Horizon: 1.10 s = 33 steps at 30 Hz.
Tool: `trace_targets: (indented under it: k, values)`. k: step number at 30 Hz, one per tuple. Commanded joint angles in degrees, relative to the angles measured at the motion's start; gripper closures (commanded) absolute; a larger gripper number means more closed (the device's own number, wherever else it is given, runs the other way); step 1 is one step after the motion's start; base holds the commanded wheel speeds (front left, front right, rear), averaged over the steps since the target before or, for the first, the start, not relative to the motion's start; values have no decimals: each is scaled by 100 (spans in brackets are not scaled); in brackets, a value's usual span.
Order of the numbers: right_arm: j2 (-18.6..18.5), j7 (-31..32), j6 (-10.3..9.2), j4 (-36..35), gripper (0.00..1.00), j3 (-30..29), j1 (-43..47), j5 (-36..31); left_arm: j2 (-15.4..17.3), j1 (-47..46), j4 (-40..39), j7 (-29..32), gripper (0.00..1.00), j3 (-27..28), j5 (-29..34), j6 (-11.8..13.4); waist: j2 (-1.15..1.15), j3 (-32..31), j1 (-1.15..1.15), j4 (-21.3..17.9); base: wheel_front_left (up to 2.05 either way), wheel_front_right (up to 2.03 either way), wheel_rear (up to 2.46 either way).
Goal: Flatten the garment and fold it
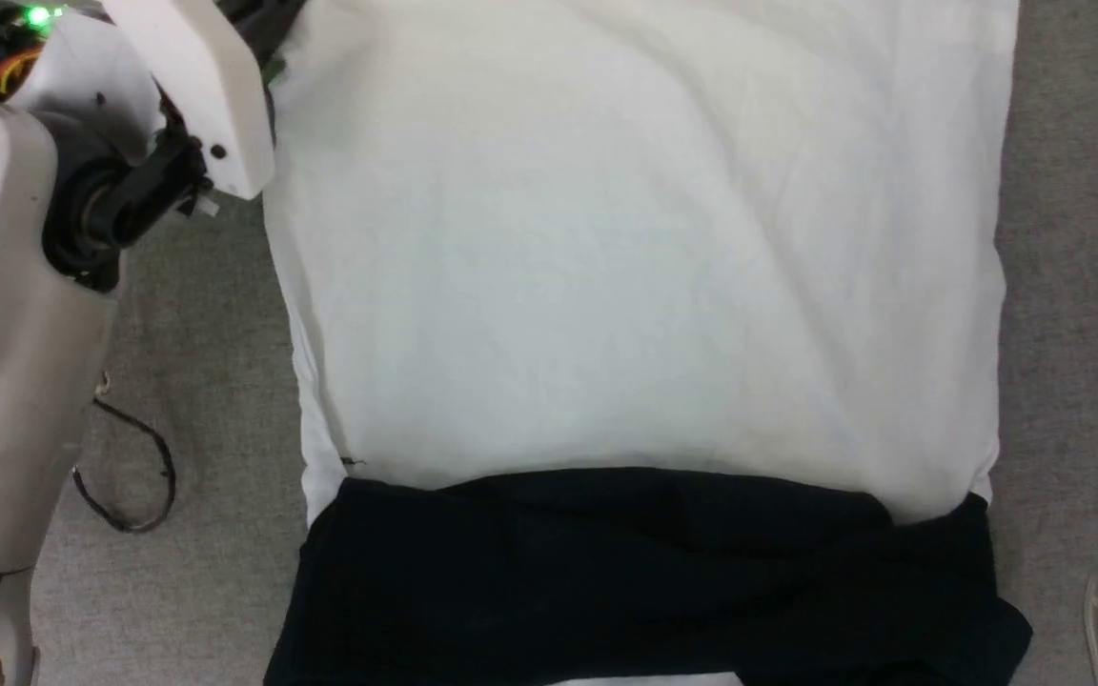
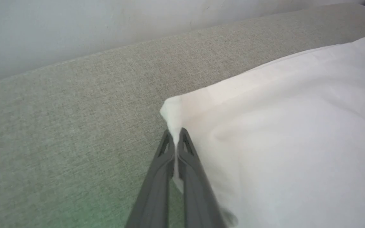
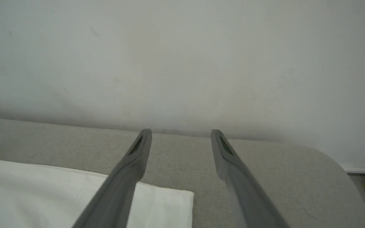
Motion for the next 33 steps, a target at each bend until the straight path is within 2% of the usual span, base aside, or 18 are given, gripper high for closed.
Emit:
trace_targets:
  k: [1, 6, 12, 21, 23, 24, 26, 33]
  values:
    - [-12, 59, -5, 179, 0, -118, -58, -202, -36, -63, -20, -43, 100, -25, -14, -1, 0, 94, 0, 85, 0, 0, 0]
    - [140, 565, -5, 714, 0, -482, 82, -613, -68, -107, -109, -1, 100, -62, -12, 39, 0, 209, 0, 148, 0, 0, 0]
    - [224, 1003, -5, 846, 0, -694, 226, -949, -54, -101, -236, 51, 100, -85, -14, 99, 0, 359, 0, 203, 0, 0, 0]
    - [409, 1446, -5, 802, 0, -906, 327, -736, -104, -132, -400, 90, 100, -140, -32, 146, 0, 526, 0, 325, 0, 0, 0]
    - [431, 1538, -5, 804, 55, -962, 352, -708, -119, -134, -411, 81, 100, -147, -39, 150, 0, 539, 0, 345, 0, 0, 0]
    - [438, 1543, -5, 782, 68, -960, 357, -711, -129, -136, -416, 67, 100, -142, -49, 153, 0, 546, 0, 356, 0, 0, 0]
    - [447, 1472, -5, 725, 100, -971, 353, -753, -142, -143, -427, 3, 100, -123, -53, 157, 0, 556, 0, 371, 0, 0, 0]
    - [441, 781, -5, 615, 100, -665, 309, -665, -211, -236, -319, -590, 100, 35, 32, 138, 0, 390, 0, 452, 0, 0, 0]
